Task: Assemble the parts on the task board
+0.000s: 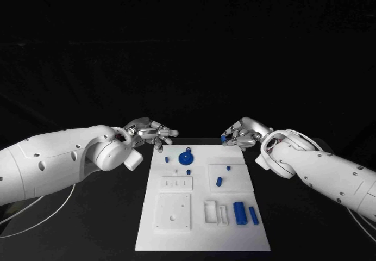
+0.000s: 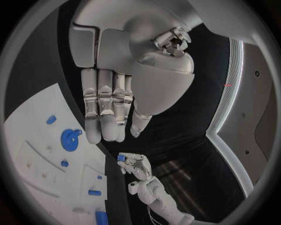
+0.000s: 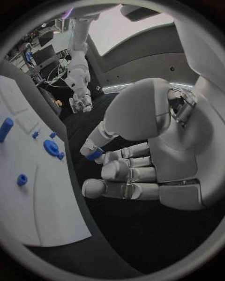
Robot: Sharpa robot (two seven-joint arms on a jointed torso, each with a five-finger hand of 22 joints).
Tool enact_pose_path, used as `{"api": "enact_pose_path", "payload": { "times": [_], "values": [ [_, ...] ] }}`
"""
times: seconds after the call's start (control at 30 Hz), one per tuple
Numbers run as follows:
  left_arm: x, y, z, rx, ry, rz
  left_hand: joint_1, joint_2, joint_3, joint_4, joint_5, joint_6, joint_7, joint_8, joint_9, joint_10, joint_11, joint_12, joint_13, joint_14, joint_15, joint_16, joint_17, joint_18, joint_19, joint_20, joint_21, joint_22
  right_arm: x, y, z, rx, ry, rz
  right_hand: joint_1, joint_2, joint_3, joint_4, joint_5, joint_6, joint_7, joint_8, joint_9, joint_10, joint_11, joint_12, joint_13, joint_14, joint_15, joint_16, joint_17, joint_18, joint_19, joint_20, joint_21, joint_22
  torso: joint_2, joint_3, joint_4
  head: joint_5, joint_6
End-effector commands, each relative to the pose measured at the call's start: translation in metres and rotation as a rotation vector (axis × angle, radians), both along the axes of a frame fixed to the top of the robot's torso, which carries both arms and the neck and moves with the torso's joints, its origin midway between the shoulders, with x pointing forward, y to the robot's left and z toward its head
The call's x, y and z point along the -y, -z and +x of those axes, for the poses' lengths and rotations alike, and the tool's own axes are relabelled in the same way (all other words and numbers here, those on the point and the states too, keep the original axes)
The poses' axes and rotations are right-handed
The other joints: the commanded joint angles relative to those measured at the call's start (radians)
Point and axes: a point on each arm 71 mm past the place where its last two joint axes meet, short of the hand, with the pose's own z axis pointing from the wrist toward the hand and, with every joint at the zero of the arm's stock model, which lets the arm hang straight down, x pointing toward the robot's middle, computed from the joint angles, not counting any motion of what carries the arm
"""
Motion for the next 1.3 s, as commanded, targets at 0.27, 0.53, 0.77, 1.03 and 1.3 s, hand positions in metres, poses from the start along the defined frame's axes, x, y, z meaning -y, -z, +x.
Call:
{"api": "enact_pose_path", "payload": {
  "times": [0.27, 0.53, 0.77, 1.03, 1.3],
  "values": [
    [0.011, 0.004, 0.015, -0.040, -0.056, 0.128, -0.099, -0.056, -0.011, 0.040, 0.147, 0.035, -0.049, 0.026, 0.490, 0.022, -0.037, 0.147, 0.142, -0.037, -0.019, 0.167, 0.069, -0.017, -0.021, -0.028, 0.053, 0.095, -0.044, 0.001, -0.008, -0.039, -0.065, -0.057, -0.003, -0.009, 0.003, 0.013, 0.007, 0.004, 0.000, 0.003, 0.007, 0.002, 0.000, 0.000, 0.000, 0.003, -0.003, 0.000, 0.002, -0.003, 0.043, -0.003, 0.003, -0.003, -0.017, -0.0034, -0.0042, 0.008, -0.006],
    [0.022, 0.009, 0.016, -0.070, -0.069, 0.194, -0.121, -0.101, 0.008, 0.085, 0.140, 0.039, -0.050, -0.005, 0.610, 0.007, -0.035, 0.162, 0.177, -0.047, -0.019, 0.194, 0.044, -0.017, -0.021, -0.025, 0.037, 0.136, -0.071, 0.002, -0.012, -0.052, -0.106, -0.075, -0.001, -0.010, 0.001, 0.017, 0.008, -0.002, 0.001, 0.002, 0.008, 0.001, 0.000, 0.001, 0.001, 0.003, -0.003, 0.000, 0.003, -0.002, 0.042, -0.003, 0.001, -0.005, -0.013, -0.0039, -0.0056, 0.002, -0.005],
    [0.036, 0.014, 0.012, -0.090, -0.030, 0.232, -0.124, -0.120, 0.021, 0.104, 0.126, 0.028, -0.045, -0.006, 0.617, -0.005, -0.031, 0.164, 0.182, -0.057, -0.016, 0.202, 0.030, -0.016, -0.024, -0.021, 0.023, 0.157, -0.084, 0.003, -0.013, -0.060, -0.119, -0.092, -0.002, -0.010, 0.001, 0.020, 0.007, -0.002, 0.001, 0.003, 0.009, 0.000, 0.000, 0.000, 0.001, 0.003, -0.003, 0.000, 0.003, -0.002, 0.042, -0.002, -0.001, -0.005, -0.014, -0.0032, -0.0060, 0.000, -0.004],
    [0.045, 0.017, 0.009, -0.108, -0.001, 0.271, -0.132, -0.143, 0.031, 0.131, 0.109, 0.022, -0.040, -0.005, 0.596, -0.013, -0.027, 0.169, 0.185, -0.064, -0.012, 0.210, 0.016, -0.015, -0.023, -0.017, 0.005, 0.181, -0.090, 0.002, -0.013, -0.063, -0.125, -0.103, -0.002, -0.011, 0.001, 0.026, 0.008, -0.002, 0.000, 0.003, 0.011, 0.000, 0.000, 0.001, 0.001, 0.003, -0.003, 0.001, 0.004, -0.001, 0.043, -0.002, 0.000, -0.006, -0.012, -0.0030, -0.0065, 0.000, -0.004],
    [0.050, 0.019, 0.008, -0.133, 0.001, 0.276, -0.134, -0.156, 0.041, 0.155, 0.099, 0.011, -0.033, -0.006, 0.579, -0.029, -0.022, 0.178, 0.190, -0.082, -0.007, 0.224, 0.012, -0.014, -0.028, -0.012, -0.011, 0.202, -0.096, 0.004, -0.014, -0.078, -0.135, -0.117, -0.003, -0.012, 0.000, 0.027, 0.008, -0.003, 0.000, 0.002, 0.012, -0.002, 0.000, -0.001, 0.000, 0.003, -0.003, 0.000, 0.004, -0.001, 0.042, -0.002, -0.001, -0.006, -0.011, -0.0032, -0.0066, -0.004, -0.004]
  ]
}}
